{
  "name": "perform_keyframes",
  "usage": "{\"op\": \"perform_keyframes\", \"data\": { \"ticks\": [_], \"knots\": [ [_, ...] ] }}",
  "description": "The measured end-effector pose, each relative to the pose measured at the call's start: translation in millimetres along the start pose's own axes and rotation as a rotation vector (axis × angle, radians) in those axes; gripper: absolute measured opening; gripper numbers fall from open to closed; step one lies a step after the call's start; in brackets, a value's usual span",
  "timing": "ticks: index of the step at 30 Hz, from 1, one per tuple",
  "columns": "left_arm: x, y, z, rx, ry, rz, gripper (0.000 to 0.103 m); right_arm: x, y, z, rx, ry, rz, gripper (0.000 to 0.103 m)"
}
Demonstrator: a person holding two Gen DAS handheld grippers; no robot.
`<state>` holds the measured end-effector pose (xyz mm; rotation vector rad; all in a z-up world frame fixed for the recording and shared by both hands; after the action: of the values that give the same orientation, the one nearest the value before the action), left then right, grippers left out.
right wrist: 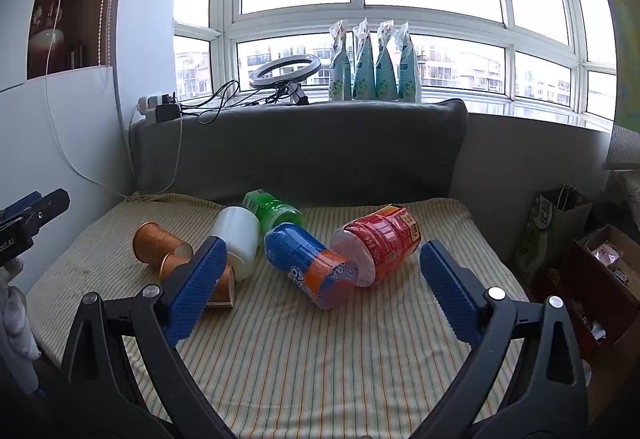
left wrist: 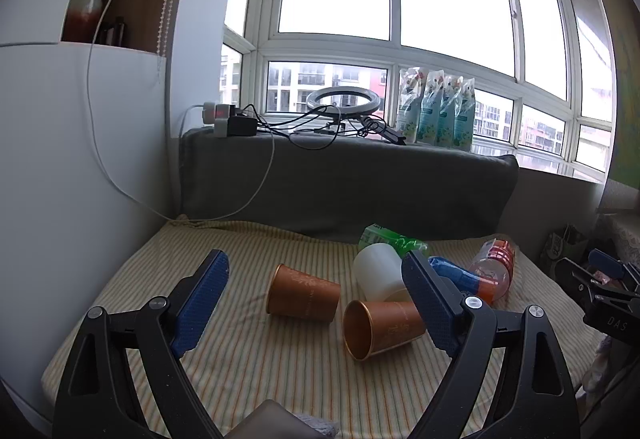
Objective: Flip cup upright
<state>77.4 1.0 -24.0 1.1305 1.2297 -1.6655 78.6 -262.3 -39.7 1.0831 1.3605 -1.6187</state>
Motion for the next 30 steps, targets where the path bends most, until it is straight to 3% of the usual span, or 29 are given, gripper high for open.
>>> {"op": "perform_keyframes", "data": {
  "ticks": [30],
  "knots": [
    [-1.1,-0.5,-2.1,0.000,-0.006,0.005,0.088,0.2,1.0,-1.7,-0.003,0.005,-0.009,0.099]
  ]
}}
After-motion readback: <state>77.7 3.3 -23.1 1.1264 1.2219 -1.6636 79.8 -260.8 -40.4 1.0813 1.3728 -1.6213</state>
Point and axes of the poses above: each gripper's, at about its wrist camera, not at the fingertips, and y roughly the way its jaws point, z to its right, x to its underside, the point moved 8 cm from there along y, roughly the way its jaws point, and after that the axes turned 14 degrees about x, right-handed, at the moved point
